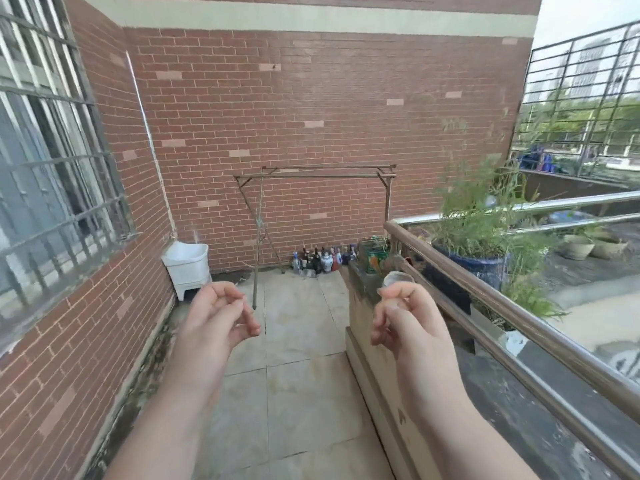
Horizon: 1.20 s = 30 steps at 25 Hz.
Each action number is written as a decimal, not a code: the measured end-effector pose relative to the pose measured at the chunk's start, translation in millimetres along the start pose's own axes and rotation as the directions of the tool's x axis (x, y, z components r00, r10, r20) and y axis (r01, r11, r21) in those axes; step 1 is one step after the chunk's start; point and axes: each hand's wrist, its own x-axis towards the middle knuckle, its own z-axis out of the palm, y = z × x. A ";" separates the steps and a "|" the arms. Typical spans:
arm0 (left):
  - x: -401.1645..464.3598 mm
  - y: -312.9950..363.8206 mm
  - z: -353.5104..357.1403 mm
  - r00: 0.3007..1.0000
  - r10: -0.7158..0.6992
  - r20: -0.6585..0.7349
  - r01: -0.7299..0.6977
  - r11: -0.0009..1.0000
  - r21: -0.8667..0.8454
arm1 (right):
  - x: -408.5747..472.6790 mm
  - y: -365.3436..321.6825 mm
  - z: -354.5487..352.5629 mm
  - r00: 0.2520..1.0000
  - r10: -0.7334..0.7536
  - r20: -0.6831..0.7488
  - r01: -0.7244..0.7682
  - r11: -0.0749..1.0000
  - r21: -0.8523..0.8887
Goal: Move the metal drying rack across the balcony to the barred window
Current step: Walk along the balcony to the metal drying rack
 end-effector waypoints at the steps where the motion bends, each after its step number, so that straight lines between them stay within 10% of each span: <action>1: 30.9 -18.7 3.3 1.000 -0.008 0.014 0.008 1.000 0.003 | 28.5 18.5 1.3 1.000 0.010 -0.012 -0.010 1.000 0.004; 19: 539.0 -301.4 10.2 0.991 -0.095 -0.098 0.095 0.995 -0.001 | 528.1 331.7 85.3 0.984 0.111 0.142 -0.109 0.994 -0.020; 30: 899.0 -420.5 -0.9 0.991 -0.077 0.113 0.078 0.997 -0.004 | 831.7 486.7 178.4 0.998 0.050 -0.046 -0.050 0.999 0.002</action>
